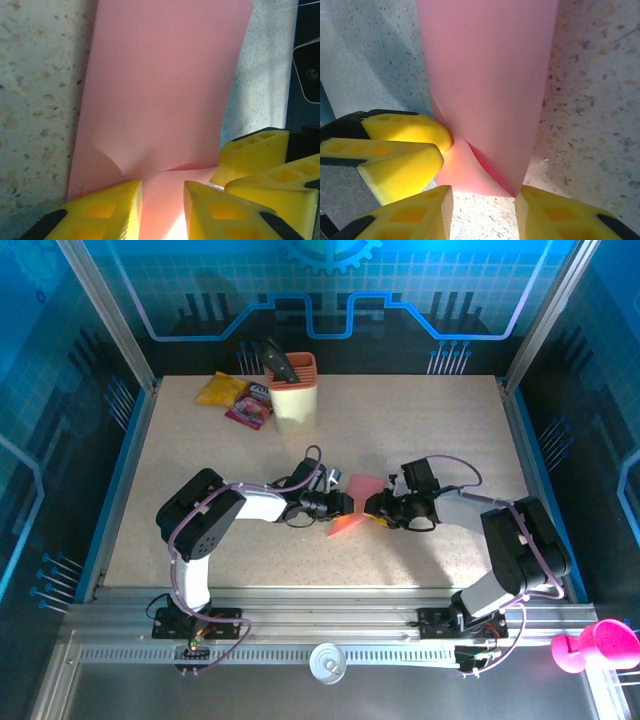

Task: Fold a paper plane with a square sheet of paper (pick it up from the middle)
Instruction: Fold the wing for the fifth time at the center of the table.

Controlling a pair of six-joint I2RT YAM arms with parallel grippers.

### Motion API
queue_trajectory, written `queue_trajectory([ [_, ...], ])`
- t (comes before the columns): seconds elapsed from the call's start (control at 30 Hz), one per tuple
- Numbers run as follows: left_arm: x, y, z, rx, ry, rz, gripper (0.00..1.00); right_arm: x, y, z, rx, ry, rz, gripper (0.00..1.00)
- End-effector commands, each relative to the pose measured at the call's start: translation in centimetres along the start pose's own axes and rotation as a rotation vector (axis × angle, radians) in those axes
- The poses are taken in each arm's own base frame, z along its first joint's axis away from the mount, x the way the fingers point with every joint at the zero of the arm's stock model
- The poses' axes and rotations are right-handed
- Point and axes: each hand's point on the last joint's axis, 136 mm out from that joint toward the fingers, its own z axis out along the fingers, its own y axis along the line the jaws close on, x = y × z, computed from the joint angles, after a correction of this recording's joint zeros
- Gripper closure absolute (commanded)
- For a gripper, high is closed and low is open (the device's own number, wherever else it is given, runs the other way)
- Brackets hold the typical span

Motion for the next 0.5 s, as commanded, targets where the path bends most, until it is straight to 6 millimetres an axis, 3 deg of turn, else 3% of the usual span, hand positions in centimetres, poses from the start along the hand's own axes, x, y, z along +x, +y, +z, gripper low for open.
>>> queue_trajectory([
  [0.0,0.4,0.9,0.1,0.0,0.018,0.013,0.72,-0.1,0.6,0.4,-0.011,0.013,0.004,0.64],
  [0.17,0.4,1.0,0.0,0.001,0.016,0.015,0.72,-0.1,0.3,0.5,0.002,0.008,0.013,0.73],
  [0.3,-0.3,0.5,-0.6,0.008,-0.001,0.037,0.71,0.0,0.0,0.6,0.017,0.009,0.02,0.99],
  [0.47,-0.6,-0.3,-2.4,-0.045,-0.04,0.124,0.61,0.1,-0.1,0.1,0.046,-0.005,0.033,1.0],
])
